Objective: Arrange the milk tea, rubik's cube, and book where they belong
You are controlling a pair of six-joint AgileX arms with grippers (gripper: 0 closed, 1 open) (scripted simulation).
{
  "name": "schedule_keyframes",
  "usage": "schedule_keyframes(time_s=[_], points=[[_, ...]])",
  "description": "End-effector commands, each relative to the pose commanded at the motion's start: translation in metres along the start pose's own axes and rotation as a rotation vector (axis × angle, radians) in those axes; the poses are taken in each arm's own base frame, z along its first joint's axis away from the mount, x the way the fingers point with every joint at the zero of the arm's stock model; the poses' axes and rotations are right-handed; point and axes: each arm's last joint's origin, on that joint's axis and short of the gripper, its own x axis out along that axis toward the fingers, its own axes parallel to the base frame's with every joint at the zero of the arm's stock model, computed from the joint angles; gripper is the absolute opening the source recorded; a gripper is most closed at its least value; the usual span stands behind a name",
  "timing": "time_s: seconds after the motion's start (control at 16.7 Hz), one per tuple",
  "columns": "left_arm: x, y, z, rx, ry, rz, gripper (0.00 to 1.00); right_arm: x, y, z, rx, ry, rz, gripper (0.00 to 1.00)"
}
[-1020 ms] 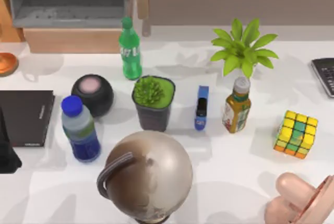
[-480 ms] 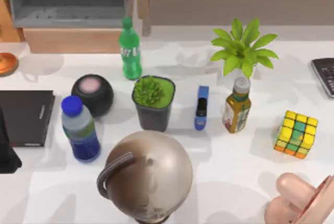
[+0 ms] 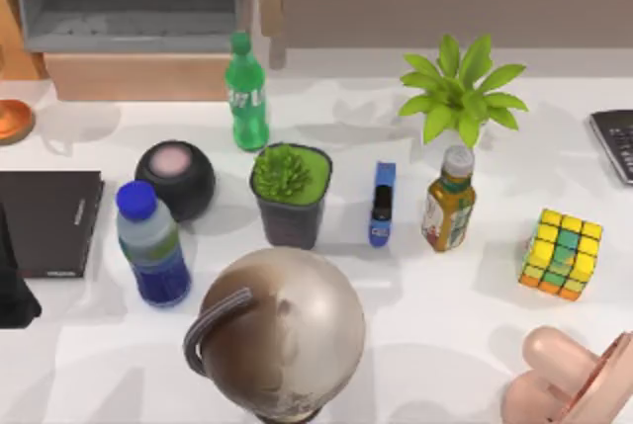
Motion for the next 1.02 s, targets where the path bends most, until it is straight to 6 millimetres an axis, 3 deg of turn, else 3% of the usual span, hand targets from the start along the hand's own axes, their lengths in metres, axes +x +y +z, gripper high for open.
schedule_keyframes(time_s=[0.12,0.24,0.6,0.78,1.02], points=[[0.0,0.0,0.0,0.0,0.0,0.0,1.0,0.001,-0.001,0.004,-0.007,-0.008,-0.004,1.0],[0.0,0.0,0.0,0.0,0.0,0.0,1.0,0.007,-0.005,0.02,-0.036,-0.042,-0.018,1.0],[0.0,0.0,0.0,0.0,0.0,0.0,1.0,0.051,-0.008,0.11,-0.095,-0.177,-0.041,1.0],[0.0,0.0,0.0,0.0,0.0,0.0,1.0,0.081,0.012,0.154,-0.035,-0.185,-0.007,1.0],[0.0,0.0,0.0,0.0,0.0,0.0,1.0,0.121,0.068,0.187,0.145,-0.053,0.087,1.0]])
